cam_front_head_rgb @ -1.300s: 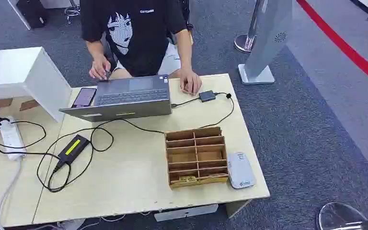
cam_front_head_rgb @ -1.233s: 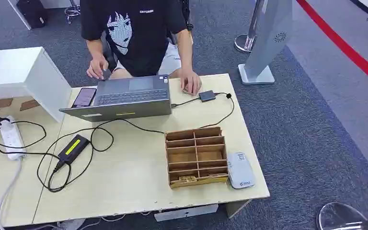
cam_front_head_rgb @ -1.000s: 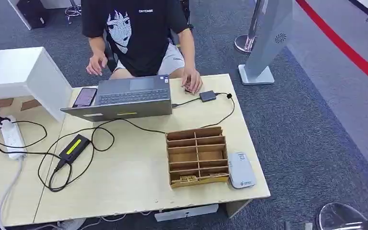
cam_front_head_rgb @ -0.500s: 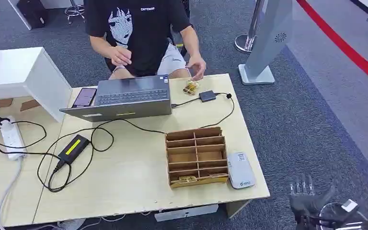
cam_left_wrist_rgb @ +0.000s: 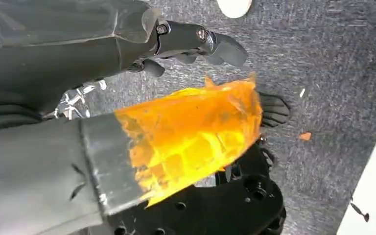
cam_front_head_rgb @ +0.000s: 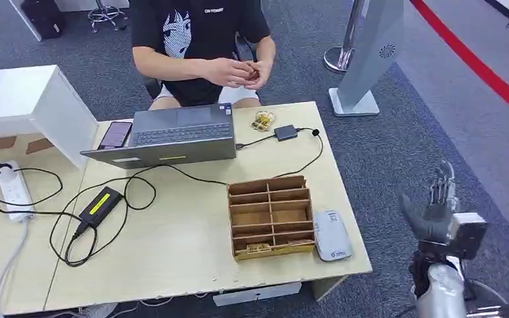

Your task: Pass the card to the sensor for recognition and then transmit it.

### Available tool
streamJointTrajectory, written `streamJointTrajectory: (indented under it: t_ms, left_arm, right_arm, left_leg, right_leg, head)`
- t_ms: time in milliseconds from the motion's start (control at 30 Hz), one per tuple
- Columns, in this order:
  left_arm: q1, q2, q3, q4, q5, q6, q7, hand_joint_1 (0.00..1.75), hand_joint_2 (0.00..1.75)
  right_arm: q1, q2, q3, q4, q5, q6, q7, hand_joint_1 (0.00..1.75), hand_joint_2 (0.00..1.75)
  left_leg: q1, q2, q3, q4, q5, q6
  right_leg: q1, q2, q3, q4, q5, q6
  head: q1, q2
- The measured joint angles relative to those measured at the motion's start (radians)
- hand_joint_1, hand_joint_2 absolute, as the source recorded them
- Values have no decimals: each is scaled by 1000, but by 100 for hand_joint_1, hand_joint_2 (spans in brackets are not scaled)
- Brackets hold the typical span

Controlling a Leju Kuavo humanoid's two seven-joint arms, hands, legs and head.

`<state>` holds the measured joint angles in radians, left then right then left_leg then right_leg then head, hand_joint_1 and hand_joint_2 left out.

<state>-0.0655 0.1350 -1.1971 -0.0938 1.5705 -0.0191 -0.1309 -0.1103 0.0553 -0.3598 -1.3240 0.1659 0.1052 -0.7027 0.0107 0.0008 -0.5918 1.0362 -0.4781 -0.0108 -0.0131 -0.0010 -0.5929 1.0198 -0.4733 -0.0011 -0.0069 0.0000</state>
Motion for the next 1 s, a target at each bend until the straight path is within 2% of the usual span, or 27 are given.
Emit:
streamJointTrajectory:
  t_ms: [133,200,300,467,533,567,700,800,833,867,967,1000]
  left_arm:
    - [-3,1,0,0,0,0,11,0,0]
    - [-4,2,0,0,0,1,13,0,0]
    - [-4,2,0,0,0,2,13,0,0]
    - [-4,2,0,0,-1,2,13,0,0]
    - [-4,3,0,0,-5,2,20,0,0]
    - [-6,5,0,0,-8,2,25,0,0]
    - [-14,11,-3,0,-13,6,61,0,0]
    - [-14,15,-13,0,-16,11,80,0,0]
    - [-15,16,-16,0,-18,11,86,0,0]
    - [-15,16,-18,0,-18,8,88,0,0]
    - [-16,17,-27,0,-21,3,89,0,0]
    - [-17,17,-32,0,-21,3,90,0,0]
  right_arm:
    - [30,-17,259,-185,245,-320,27,0,175]
    - [27,-35,353,-228,320,-399,44,0,175]
    - [26,-53,453,-266,337,-429,54,0,175]
    - [24,-75,522,-290,350,-444,65,0,175]
    - [-10,-87,558,-280,366,-417,127,0,175]
    - [-50,-97,588,-259,391,-411,184,0,175]
    - [-238,-116,705,-113,509,-437,348,0,175]
    - [-360,-116,777,9,572,-455,426,0,175]
    - [-397,-116,798,55,592,-459,447,45,175]
    - [-425,-114,814,92,610,-469,462,145,175]
    - [-495,-101,852,204,641,-514,474,129,175]
    - [-509,-97,860,233,643,-530,472,133,175]
  left_leg:
    - [0,1,1,0,0,0]
    - [0,0,1,0,0,0]
    - [0,0,0,0,0,0]
    - [-1,0,0,0,0,0]
    - [0,1,-1,0,0,0]
    - [0,3,-1,0,0,0]
    - [0,4,1,0,2,-2]
    - [0,3,1,0,4,-2]
    - [0,2,1,0,5,-2]
    - [1,1,1,0,5,-2]
    - [1,1,0,0,5,-2]
    - [0,1,0,0,5,-2]
  right_leg:
    - [0,0,0,0,0,0]
    - [1,-1,0,0,-1,0]
    - [0,-1,1,0,0,0]
    - [0,-1,1,-1,0,0]
    - [0,0,0,0,1,0]
    - [0,2,0,0,1,-1]
    - [0,3,-1,0,3,-2]
    - [0,2,-1,0,4,-2]
    - [0,2,0,0,4,-2]
    - [0,1,-1,0,4,-2]
    - [0,0,-1,1,4,-2]
    - [0,0,-1,1,4,-2]
  head:
    - [0,0]
    - [1,0]
    - [1,0]
    - [1,0]
    - [1,0]
    - [0,0]
    - [1,0]
    - [0,0]
    - [1,0]
    - [1,0]
    - [1,0]
    - [1,0]
